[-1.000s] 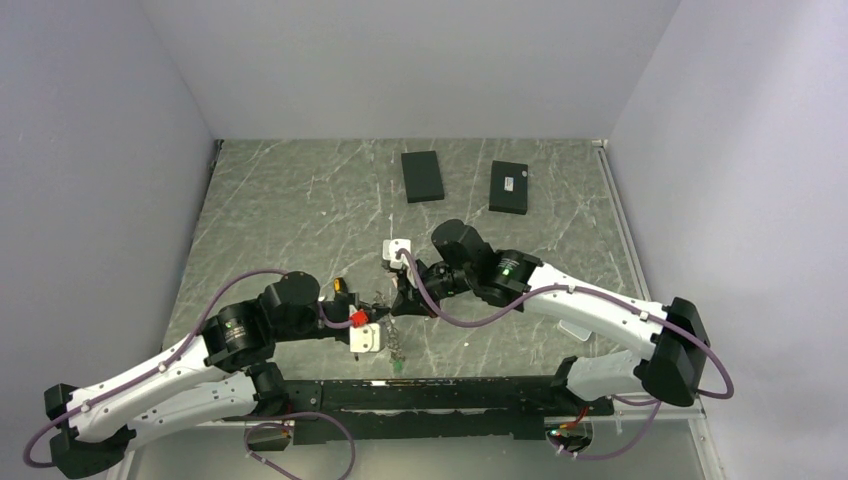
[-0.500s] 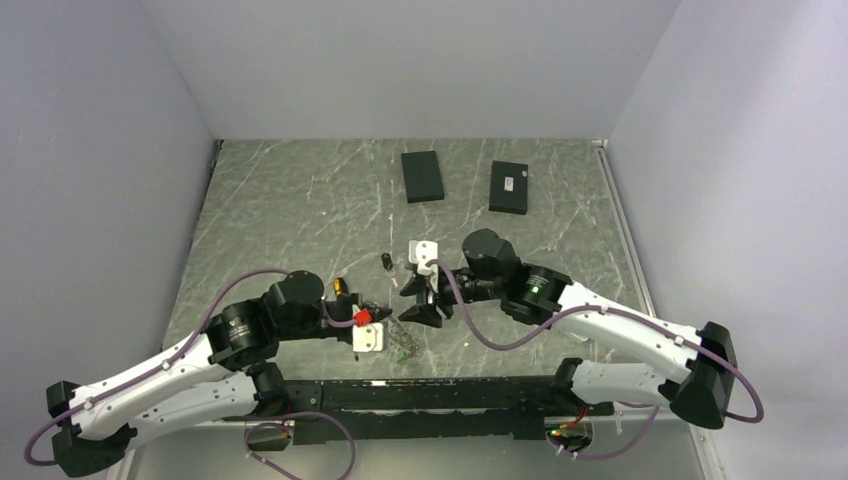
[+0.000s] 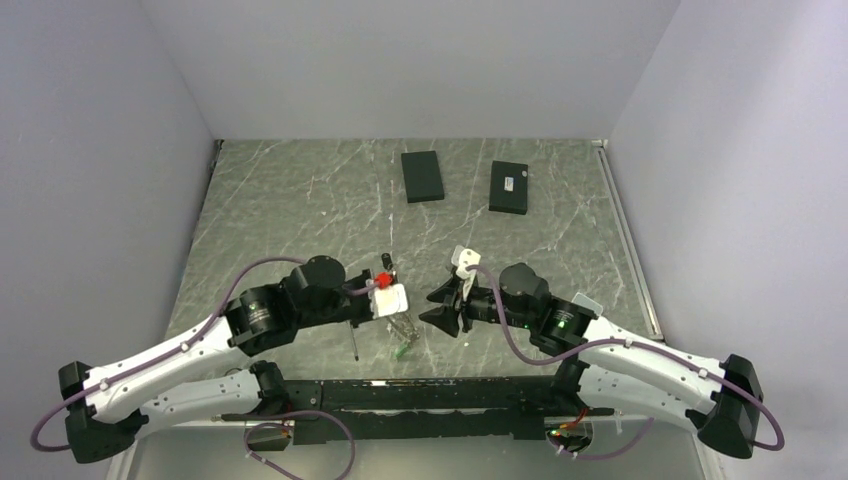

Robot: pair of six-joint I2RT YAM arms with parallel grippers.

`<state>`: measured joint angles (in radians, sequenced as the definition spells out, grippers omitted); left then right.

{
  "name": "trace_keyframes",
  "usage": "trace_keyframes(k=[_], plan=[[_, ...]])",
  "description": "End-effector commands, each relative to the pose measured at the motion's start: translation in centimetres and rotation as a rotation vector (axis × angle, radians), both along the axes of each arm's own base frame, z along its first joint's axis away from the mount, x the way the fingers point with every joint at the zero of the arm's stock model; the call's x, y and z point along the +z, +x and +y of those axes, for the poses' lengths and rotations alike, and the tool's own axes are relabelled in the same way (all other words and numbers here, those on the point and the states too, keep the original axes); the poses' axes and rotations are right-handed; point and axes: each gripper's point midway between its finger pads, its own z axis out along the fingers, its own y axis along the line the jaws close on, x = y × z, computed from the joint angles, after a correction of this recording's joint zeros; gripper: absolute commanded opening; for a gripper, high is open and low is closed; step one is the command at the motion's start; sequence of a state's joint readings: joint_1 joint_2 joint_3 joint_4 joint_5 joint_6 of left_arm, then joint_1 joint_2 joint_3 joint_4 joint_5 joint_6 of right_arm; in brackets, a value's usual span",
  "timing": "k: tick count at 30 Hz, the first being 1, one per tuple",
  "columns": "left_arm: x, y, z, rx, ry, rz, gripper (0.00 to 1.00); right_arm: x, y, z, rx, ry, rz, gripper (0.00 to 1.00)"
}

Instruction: Put the keys on the keyring

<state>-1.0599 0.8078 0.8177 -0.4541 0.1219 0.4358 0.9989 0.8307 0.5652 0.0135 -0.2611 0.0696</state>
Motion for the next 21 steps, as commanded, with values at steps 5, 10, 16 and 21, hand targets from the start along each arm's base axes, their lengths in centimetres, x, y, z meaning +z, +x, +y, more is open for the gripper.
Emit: trace_keyframes(k=[5, 10, 16, 21], plan=[[4.5, 5.2, -0.8, 0.349, -0.103, 0.041, 0.0, 4.0, -2.8, 2.8, 0.155, 0.181, 0.026, 0.47], [5.1, 6.9, -1.3, 0.438, -0.128, 0.032, 0.0, 2.8, -4.1, 4.3, 0.213, 0.168, 0.057, 0.45], [6.0, 7.1, -1.9, 0.444, -0.154, 0.054, 0.0, 0.1, 0.4, 4.6, -0.02, 0.12, 0.029, 0.44], [6.4, 7.0, -2.0, 0.467, -0.167, 0.094, 0.0, -1.2, 4.3, 3.7, -0.204, 0.112, -0.1, 0.46]])
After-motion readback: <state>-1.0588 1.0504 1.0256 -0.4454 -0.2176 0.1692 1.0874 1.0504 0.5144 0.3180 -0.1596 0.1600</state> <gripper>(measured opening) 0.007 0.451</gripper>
